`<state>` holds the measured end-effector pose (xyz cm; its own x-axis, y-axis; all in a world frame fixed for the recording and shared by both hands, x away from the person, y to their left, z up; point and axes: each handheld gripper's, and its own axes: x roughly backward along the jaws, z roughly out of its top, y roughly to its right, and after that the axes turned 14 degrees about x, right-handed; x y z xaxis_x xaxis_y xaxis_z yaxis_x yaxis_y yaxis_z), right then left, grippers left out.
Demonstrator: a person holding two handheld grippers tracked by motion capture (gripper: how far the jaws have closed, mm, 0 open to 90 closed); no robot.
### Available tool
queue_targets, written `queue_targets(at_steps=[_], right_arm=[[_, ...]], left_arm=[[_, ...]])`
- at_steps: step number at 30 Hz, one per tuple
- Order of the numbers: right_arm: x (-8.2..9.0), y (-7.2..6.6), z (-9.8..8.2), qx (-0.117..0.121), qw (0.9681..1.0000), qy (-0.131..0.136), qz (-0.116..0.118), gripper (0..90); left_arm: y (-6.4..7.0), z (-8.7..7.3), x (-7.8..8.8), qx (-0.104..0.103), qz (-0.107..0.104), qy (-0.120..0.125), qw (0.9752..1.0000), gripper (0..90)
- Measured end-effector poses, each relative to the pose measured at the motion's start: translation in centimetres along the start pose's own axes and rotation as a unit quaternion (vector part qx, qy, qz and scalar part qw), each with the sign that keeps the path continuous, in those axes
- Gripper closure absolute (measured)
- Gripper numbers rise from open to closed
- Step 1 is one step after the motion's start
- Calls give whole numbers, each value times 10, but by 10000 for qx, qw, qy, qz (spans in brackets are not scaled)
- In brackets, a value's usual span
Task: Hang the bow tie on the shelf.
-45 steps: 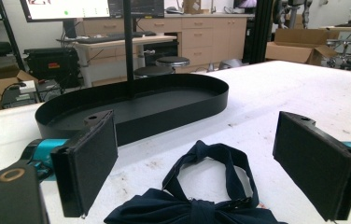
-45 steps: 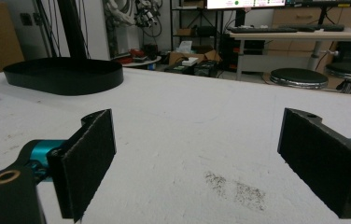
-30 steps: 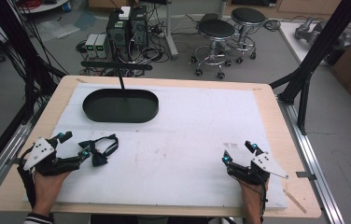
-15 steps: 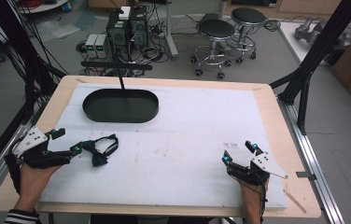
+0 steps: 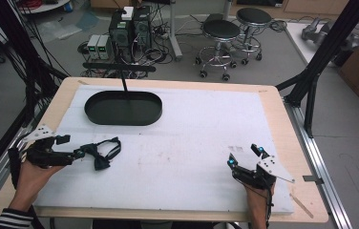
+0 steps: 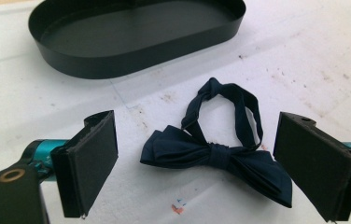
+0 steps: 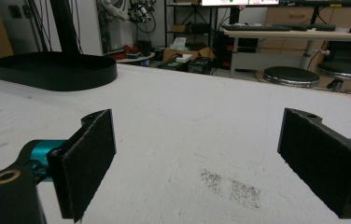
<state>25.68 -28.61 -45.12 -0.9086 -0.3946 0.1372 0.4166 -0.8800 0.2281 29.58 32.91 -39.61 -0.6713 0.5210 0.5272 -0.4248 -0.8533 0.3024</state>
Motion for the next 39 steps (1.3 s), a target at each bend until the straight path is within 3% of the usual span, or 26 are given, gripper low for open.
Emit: queue_targets(at_steps=[9,12,14,23,27,30,39], right_arm=[[0,0,0,-4,10000,7,11,104],[0,0,0,8,10000,12,5,104],[0,0,0,-1,10000,14,10,104],[0,0,0,9,10000,7,-7,104],[0,0,0,5,10000,3,-2,104],[0,0,0,4,10000,2,-2,105],[0,1,0,3,10000,13,6,105]], left_arm=[[-10,-2,-12,154,257,-397,9988,142],[-15,-2,-14,150,163,-480,9986,143],[-20,-2,-16,104,265,-673,9973,143],[-21,-3,-23,54,260,-966,9950,153],[-19,-3,-27,174,252,-1065,9938,197],[-18,-4,-29,280,307,-1219,9917,234],[-19,-4,-38,416,159,-1407,9890,224]])
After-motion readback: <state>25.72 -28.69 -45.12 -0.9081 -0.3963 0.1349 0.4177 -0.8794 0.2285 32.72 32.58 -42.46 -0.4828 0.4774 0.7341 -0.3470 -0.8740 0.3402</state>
